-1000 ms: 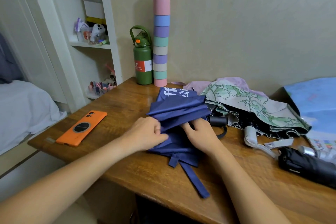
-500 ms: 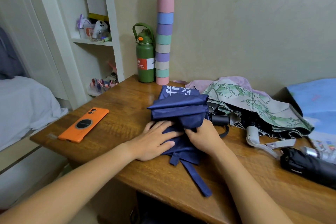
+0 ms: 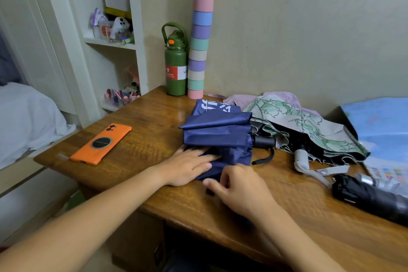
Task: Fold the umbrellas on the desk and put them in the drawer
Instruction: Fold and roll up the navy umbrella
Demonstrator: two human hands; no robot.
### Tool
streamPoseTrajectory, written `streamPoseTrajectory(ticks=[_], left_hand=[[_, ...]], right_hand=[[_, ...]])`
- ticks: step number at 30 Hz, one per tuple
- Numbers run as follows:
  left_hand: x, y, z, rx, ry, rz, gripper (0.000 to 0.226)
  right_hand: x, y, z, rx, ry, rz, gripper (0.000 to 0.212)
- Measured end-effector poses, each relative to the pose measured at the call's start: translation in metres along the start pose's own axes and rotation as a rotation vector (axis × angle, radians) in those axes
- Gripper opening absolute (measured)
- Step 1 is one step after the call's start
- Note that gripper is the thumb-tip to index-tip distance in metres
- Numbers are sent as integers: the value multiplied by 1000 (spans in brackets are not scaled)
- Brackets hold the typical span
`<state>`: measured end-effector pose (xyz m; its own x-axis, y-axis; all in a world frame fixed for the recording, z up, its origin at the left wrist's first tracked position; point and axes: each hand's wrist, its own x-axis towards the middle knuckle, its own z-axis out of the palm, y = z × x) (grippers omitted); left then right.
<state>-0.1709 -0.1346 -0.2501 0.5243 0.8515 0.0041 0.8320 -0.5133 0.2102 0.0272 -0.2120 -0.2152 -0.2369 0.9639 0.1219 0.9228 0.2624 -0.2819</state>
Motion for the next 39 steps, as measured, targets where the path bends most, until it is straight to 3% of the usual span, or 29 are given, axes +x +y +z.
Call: streamPoseTrajectory(ticks=[3,9,13,15,19,23,33,35,37,39], left_hand=[[-1,0,0,-30,6,-7,46],[-3,-1,2,-121,102,-17,43],[-4,1,2,-79,118,-6,44],[-4,1,2,-96,95,-19,42],[-7,3,1,-226,104,-72,32],[-6,2,2,-217,137,-37,28],[-5,-2,6,-171,100,-35,30],[-5,-3,6,-162,89,-44,29],[-5,-1,5,-144,95,-47,41],[-6,1,4,-171,106,-66,39]], right_hand=[[-7,-6,18,4,70,45,50],[-2,-5,24,334,186,70,21],[-5,-10,20,423,279,6,28],[-9,-11,16,418,242,33,38],[-21,-19,-1,495,-64,172,55],[-28,-23,-21,477,-449,208,50],[-28,-18,-58,301,-1176,-111,29],[-20,-9,-59,439,-1033,-156,24],[-7,4,-50,622,-666,-146,18],[11,20,-32,527,-276,-200,13]])
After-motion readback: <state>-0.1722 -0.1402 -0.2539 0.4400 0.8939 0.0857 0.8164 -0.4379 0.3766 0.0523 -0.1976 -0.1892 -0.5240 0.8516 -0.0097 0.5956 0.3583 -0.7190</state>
